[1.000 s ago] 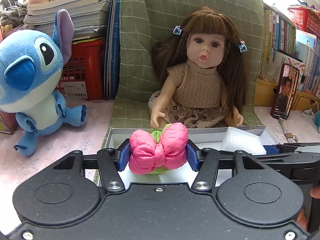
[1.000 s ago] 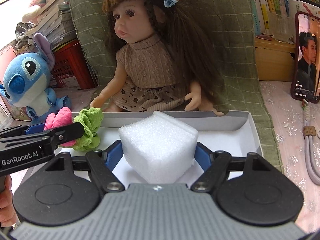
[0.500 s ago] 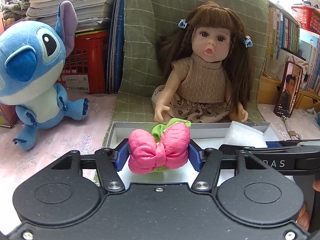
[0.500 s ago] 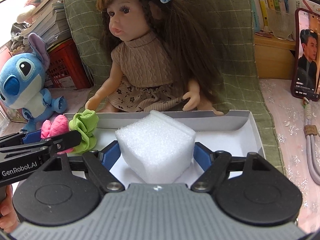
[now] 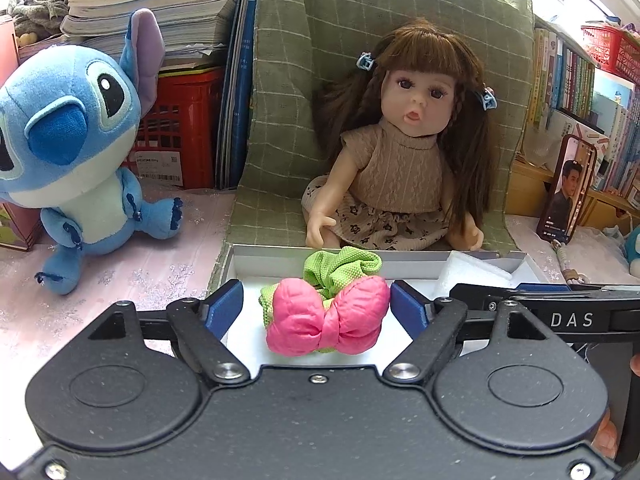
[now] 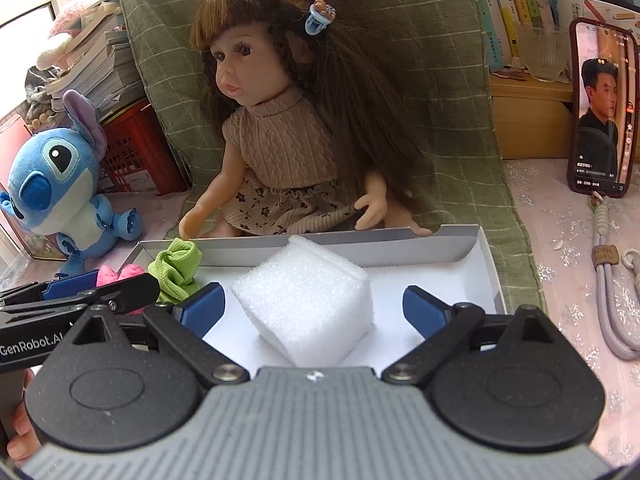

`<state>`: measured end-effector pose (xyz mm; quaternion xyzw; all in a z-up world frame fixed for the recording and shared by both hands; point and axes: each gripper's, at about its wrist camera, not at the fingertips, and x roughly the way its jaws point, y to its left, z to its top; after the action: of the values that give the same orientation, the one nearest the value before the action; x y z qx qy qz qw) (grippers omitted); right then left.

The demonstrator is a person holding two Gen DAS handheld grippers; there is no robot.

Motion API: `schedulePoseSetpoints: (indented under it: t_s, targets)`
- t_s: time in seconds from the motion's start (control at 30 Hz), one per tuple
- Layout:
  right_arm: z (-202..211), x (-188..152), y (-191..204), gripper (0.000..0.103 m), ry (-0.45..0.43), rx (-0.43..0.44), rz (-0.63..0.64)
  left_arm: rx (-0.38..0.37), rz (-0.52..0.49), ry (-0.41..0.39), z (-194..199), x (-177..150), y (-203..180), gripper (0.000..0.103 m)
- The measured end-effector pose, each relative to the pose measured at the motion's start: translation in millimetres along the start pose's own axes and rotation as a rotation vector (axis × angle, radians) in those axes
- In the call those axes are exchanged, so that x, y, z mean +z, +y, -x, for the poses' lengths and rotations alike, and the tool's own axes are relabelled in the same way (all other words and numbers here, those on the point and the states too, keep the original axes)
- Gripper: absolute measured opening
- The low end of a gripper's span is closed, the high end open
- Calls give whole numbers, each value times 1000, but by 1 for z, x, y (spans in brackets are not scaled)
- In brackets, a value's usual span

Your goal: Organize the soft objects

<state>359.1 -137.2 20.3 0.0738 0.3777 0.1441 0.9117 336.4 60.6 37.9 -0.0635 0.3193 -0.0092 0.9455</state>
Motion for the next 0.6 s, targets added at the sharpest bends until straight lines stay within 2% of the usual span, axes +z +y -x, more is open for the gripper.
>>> schedulePoseSetpoints:
  t_s: [0.1, 0.13, 0.17, 0.6]
  targets:
    - [5, 0, 2, 85, -4, 7, 20, 2, -14, -12, 5, 0, -1, 82]
    - [6, 0, 2, 74, -1, 8, 26, 4, -17, -15, 7, 0, -1, 83]
    - [7, 0, 3, 70, 6, 6, 27, 7, -19, -16, 8, 0, -1, 83]
    - [-2, -1, 15, 67, -4, 57, 7, 37, -10, 3, 8, -7, 15, 83]
